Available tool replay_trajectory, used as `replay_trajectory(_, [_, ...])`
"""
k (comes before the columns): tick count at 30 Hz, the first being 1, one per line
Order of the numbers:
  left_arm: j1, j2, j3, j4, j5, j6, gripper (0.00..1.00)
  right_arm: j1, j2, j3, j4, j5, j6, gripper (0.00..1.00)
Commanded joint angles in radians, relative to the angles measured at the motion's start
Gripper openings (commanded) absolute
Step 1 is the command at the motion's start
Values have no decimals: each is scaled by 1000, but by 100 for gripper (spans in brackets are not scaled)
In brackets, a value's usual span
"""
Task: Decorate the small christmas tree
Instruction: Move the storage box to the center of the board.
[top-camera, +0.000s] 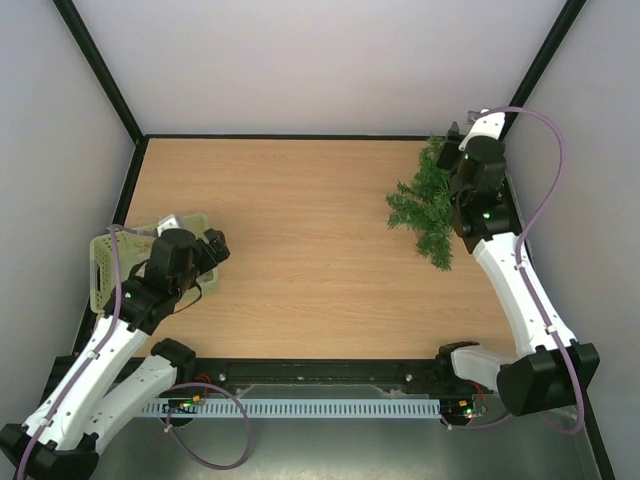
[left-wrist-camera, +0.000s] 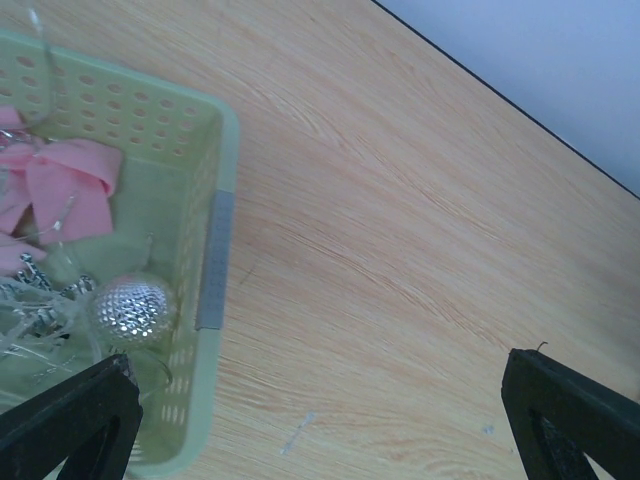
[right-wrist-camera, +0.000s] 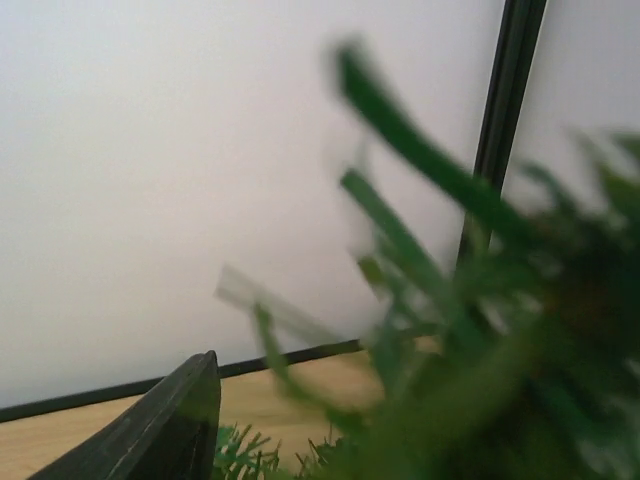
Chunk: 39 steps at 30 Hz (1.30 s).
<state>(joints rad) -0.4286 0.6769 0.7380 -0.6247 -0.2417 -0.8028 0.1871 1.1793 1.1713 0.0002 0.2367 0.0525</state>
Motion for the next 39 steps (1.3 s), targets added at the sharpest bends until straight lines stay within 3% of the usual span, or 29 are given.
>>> replay_trajectory(1, [5, 7, -11, -25, -101, -61, 100, -3, -47, 23, -118, 8, 102, 58])
replay_trajectory(9, [43, 105, -26, -6, -192, -86, 100, -2, -147, 68, -310, 10, 198, 99])
replay_trajectory(16, [113, 223, -60, 94, -165, -95, 98, -2, -232, 113, -493, -60, 267, 98])
replay_trajectory(21, [130, 331, -60, 184, -149, -22, 92, -2, -299, 132, -559, -211, 324, 99])
replay_trajectory(27, [179, 474, -27, 274, -90, 84, 80, -2, -385, 88, -516, -404, 389, 99])
replay_trajectory(33, [238, 586, -5, 331, -72, 155, 64, -2, -454, 40, -492, -463, 399, 96])
replay_trajectory(39, [240, 624, -21, 412, 62, 217, 51, -2, -488, 16, -450, -521, 400, 94])
